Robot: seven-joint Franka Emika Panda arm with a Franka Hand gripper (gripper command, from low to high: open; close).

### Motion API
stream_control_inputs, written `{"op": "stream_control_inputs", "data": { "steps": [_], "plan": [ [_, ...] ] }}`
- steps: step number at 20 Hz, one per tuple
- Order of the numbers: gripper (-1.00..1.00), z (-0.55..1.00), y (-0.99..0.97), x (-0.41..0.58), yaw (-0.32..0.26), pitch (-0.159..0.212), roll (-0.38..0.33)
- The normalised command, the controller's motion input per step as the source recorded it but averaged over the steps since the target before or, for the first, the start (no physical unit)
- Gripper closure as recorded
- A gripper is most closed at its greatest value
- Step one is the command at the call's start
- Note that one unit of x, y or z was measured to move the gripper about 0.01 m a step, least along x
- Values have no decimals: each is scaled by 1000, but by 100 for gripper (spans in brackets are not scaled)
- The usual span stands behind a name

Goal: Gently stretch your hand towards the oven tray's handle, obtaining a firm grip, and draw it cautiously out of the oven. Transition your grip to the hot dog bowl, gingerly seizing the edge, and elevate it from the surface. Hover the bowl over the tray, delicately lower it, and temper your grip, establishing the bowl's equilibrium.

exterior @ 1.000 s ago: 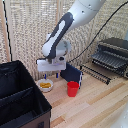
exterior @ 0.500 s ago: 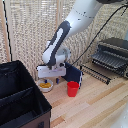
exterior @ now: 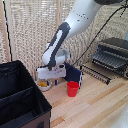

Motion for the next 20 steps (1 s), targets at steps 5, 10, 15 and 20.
{"op": "stream_control_inputs", "data": {
  "steps": [5,10,15,20],
  "plan": [
    [100,39,21,1,-56,-20,0],
    [100,278,15,0,-75,-33,0],
    [100,822,27,0,-70,0,2],
    [100,953,7,14,-149,9,9]
  ]
}}
